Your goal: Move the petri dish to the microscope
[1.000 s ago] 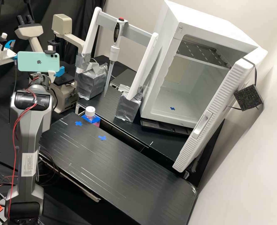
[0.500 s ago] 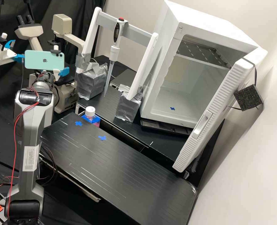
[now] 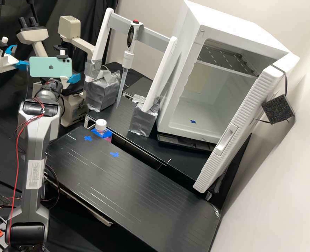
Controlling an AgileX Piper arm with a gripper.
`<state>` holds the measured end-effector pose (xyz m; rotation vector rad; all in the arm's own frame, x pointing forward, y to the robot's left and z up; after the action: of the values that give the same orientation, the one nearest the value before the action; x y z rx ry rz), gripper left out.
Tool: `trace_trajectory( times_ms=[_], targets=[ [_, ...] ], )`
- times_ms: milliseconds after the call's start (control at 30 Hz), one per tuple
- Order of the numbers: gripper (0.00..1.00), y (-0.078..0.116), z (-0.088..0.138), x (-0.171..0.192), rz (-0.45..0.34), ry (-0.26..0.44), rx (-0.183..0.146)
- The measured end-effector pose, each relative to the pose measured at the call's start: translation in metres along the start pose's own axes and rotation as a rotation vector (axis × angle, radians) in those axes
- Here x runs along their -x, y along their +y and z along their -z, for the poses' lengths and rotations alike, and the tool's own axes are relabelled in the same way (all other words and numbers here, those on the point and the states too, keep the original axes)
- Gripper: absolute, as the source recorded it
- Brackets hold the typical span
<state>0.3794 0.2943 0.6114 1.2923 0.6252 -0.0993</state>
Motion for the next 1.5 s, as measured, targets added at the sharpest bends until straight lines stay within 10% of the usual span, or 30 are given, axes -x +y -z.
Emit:
trace_trajectory(
  times_ms=[33,67,500,867,1200,1500],
  targets=[
    [0.0,0.0,0.0,0.0,0.001,-0.003,-0.003],
    [1.0,0.0,0.0,0.0,0.005,-0.005,-0.003],
    [1.0,0.0,-0.001,0.0,0.015,-0.029,-0.002],
    [1.0,0.004,0.002,0.018,0.038,0.004,-0.073],
    [1.0,0.015,0.006,0.079,0.112,0.07,-0.112],
    [1.0,0.03,-0.003,0.171,-0.036,0.203,-0.16]
  ],
)
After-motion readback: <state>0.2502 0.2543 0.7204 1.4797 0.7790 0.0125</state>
